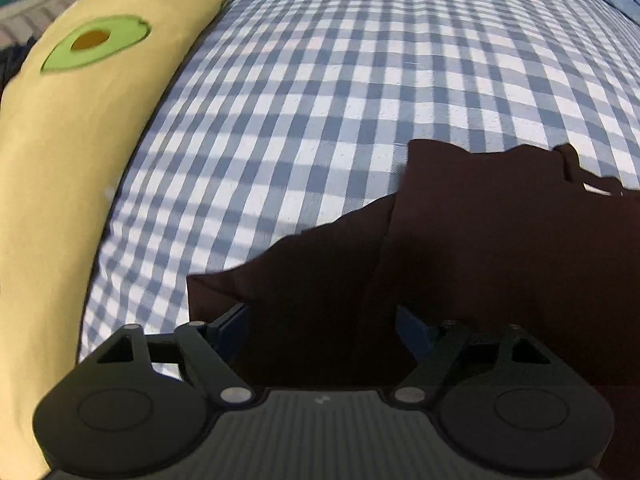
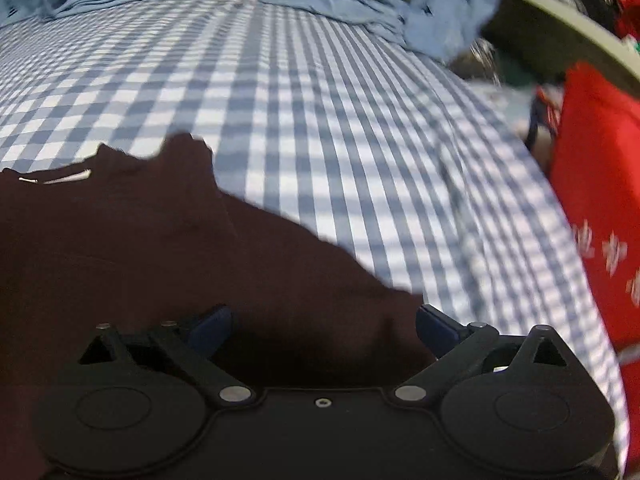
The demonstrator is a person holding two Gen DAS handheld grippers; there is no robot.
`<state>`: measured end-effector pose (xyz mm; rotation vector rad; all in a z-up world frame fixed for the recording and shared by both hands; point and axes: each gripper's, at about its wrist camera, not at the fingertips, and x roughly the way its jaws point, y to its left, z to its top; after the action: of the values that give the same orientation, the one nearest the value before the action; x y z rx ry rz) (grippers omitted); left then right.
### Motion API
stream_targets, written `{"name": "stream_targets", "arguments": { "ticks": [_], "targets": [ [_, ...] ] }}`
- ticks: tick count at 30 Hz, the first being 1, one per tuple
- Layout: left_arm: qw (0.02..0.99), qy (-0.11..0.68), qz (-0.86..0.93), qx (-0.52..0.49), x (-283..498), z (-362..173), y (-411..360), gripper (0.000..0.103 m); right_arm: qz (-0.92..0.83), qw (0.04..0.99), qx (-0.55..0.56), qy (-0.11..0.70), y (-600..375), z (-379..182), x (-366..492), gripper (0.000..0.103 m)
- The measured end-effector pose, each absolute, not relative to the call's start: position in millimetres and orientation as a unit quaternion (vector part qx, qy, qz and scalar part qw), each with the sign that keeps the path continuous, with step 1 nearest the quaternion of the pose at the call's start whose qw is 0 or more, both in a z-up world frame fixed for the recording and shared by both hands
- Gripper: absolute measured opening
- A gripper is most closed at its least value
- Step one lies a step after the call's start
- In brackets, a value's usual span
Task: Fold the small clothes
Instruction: 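Withdraw both grippers above the folded sweatshirt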
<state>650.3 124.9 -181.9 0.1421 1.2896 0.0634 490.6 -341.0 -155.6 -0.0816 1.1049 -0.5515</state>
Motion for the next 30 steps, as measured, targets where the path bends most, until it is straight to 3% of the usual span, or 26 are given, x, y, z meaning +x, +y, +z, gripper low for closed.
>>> {"name": "stream_targets", "arguments": {
  "ticks": [6,13,30],
  "targets": [
    [0.810,0.586,0.034,0.025,630,-160,144,0.102,-0.297,0.830,-0.015,0.472,-314,-140,453,0.102],
    [0.823,0.564,0.070,0.002,580,-133,178,0.102,-0.237,0.870,-0.044,0.431,-245,-122,433,0.102],
    [0.782,0.601,0.154,-0.058,484,-137,245,0.102,-0.084,0.878,-0.068,0.467,-118,-125,429,0.102]
  ]
}}
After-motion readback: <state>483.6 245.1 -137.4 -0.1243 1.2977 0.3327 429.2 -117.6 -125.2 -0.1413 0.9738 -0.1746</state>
